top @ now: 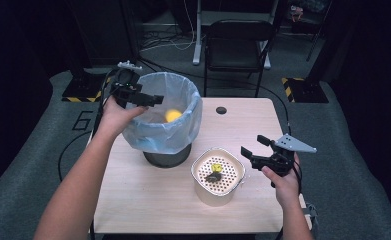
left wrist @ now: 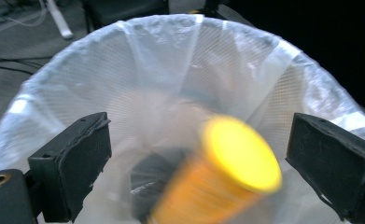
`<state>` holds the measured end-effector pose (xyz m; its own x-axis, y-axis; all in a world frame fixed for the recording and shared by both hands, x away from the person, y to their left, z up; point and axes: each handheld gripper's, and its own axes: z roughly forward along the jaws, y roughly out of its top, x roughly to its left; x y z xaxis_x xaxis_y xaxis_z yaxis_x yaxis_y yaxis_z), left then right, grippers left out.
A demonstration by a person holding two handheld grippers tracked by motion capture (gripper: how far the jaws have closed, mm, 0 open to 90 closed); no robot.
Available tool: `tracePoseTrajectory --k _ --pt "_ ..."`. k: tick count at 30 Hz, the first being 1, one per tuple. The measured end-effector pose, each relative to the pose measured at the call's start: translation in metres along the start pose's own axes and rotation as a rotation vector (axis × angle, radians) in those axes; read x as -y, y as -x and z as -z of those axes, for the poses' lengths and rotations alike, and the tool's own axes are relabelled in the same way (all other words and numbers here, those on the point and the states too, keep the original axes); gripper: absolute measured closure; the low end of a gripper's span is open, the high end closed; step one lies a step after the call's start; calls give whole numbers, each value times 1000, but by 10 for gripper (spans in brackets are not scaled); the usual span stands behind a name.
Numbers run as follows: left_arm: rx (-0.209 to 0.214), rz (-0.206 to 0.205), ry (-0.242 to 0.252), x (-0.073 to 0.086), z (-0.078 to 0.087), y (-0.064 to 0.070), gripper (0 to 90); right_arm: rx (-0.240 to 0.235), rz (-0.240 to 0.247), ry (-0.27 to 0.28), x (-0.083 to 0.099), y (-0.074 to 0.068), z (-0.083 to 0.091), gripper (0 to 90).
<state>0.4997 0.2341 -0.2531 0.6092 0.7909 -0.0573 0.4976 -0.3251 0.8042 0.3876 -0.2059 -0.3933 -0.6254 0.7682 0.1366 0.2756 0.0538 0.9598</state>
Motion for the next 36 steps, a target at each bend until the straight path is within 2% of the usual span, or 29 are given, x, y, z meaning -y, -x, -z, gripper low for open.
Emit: tracePoseTrajectory --k 1,3,6,9,13,16,19,24,28,36 --pt "12 14 6 1 2 -2 69 0 1 -1 0 0 0 174" --pt "10 21 11 4 5 -4 77 -1 0 -7 1 -1 -1 174" --pt "2 8 4 6 10 -5 88 -1 7 -10 1 -2 -1 174" --pt "27 24 26 5 15 -5 94 -4 8 -11 2 -1 -1 174" --pt "60 12 43 6 23 -3 108 -2 -7 -8 3 1 1 174" --pt "55 -4 39 8 30 -2 110 2 -11 -14 5 3 0 174" --pt "64 -23 61 12 41 1 122 7 -9 -16 5 4 0 175" --pt "95 -21 83 27 60 1 142 12 -5 -12 5 4 2 175" --pt "91 -22 92 42 75 -1 147 16 -21 -12 4 3 4 176" --pt "112 0 110 71 97 -7 188 17 -3 -14 4 3 3 184"
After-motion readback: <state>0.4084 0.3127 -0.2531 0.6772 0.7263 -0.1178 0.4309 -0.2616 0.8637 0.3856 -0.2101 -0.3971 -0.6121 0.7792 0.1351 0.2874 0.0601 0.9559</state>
